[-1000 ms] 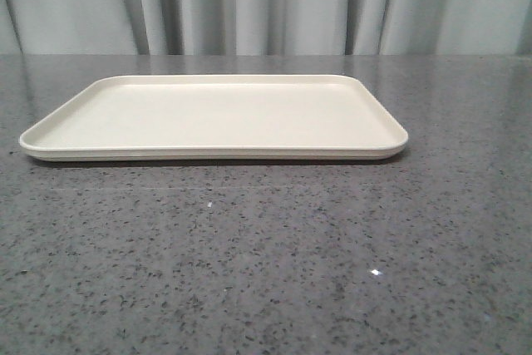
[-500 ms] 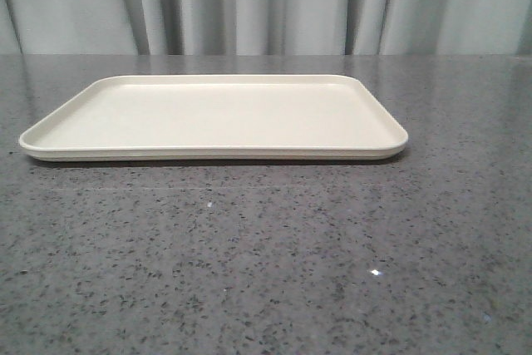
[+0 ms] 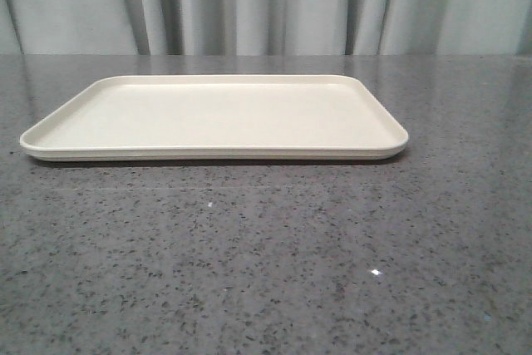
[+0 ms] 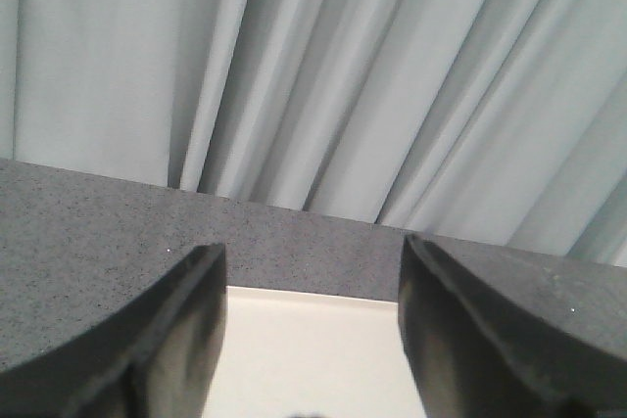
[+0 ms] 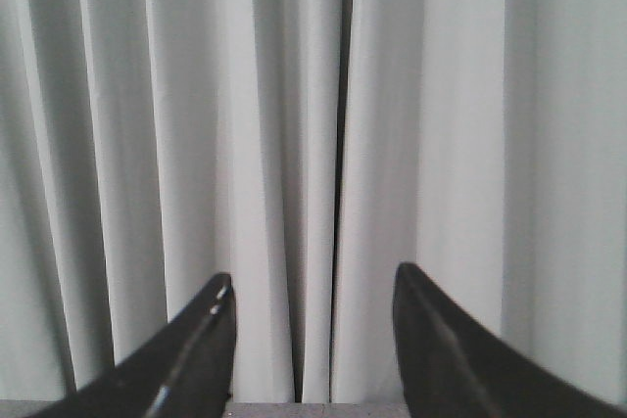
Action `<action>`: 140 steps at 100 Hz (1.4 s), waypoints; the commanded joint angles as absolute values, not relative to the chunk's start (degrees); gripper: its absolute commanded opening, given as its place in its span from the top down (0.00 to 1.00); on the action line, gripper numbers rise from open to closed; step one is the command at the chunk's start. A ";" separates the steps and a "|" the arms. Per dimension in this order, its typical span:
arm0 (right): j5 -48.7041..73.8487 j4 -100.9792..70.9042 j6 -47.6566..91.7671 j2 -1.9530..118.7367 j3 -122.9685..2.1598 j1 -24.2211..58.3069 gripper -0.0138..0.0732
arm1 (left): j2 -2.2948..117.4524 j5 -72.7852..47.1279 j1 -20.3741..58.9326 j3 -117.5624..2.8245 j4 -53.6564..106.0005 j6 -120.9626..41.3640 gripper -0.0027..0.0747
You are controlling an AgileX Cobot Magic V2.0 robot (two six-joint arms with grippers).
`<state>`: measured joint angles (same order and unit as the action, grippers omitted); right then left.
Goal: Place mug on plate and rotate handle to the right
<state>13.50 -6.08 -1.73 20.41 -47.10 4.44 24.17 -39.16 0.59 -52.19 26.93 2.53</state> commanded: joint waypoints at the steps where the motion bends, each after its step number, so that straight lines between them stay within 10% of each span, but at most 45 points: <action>1: 9.75 -5.86 -1.30 21.32 -48.76 4.48 0.40 | 25.19 -34.86 0.64 -53.92 28.78 2.40 0.47; 140: 22.56 3.36 -1.30 33.41 -66.24 4.48 0.40 | 50.29 -72.47 0.53 -85.00 -5.93 2.40 0.47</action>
